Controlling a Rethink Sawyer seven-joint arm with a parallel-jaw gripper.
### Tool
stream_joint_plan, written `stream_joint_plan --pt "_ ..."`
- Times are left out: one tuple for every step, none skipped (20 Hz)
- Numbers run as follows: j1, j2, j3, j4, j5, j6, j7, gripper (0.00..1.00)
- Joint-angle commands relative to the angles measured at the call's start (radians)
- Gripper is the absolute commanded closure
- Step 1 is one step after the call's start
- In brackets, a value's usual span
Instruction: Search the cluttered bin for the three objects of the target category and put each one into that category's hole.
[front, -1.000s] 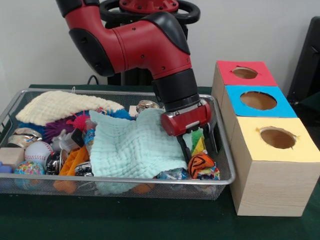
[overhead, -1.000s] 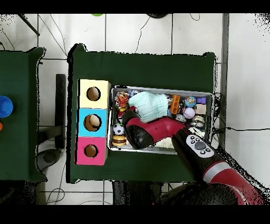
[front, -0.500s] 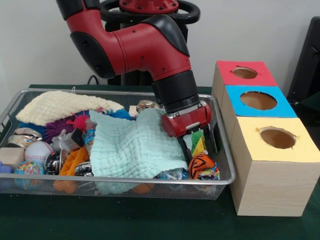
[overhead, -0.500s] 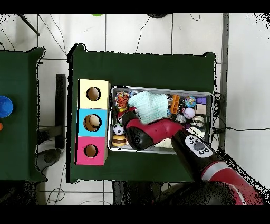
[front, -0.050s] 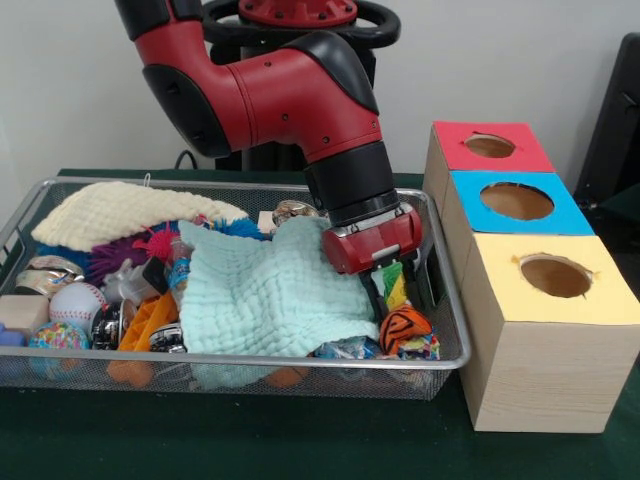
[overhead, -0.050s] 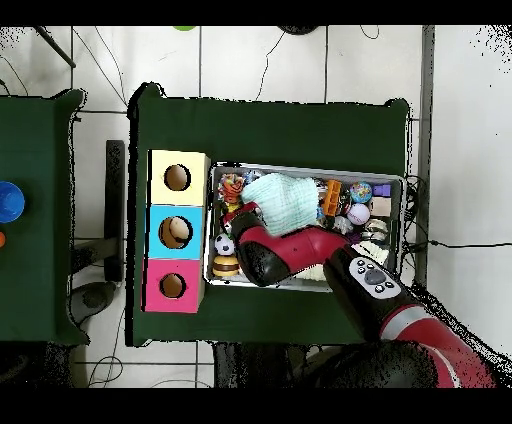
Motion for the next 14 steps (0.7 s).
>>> stream_joint_plan --pt "0.003 0.075 0.01 0.01 0.022 -0.075 0.181 1.0" --pt "0.0 0.078 0.013 0.013 0.02 -0.086 0.184 1.0" --pt "-0.001 0.081 0.009 0.017 0.02 -0.118 0.191 1.0" --pt "-0.003 0.081 0.01 0.019 0.019 -0.121 0.191 1.0" --pt "-0.004 0.078 0.008 0.022 0.023 -0.122 0.193 1.0" --pt "-0.004 0.076 0.007 0.025 0.026 -0.123 0.195 1.0" --pt "-0.003 0.073 0.001 0.028 0.03 -0.132 0.197 1.0" --pt "-0.003 0.072 -0.001 0.03 0.033 -0.135 0.199 1.0" --pt "0.001 0.069 -0.007 0.033 0.039 -0.139 0.201 1.0" --pt "0.002 0.068 -0.01 0.034 0.042 -0.145 0.201 1.0" --pt "0.003 0.066 -0.012 0.036 0.047 -0.145 0.203 1.0" --pt "0.005 0.065 -0.016 0.037 0.052 -0.148 0.204 1.0" --pt "0.009 0.063 -0.02 0.037 0.058 -0.155 0.206 1.0" --pt "0.009 0.063 -0.021 0.037 0.061 -0.156 0.205 1.0"
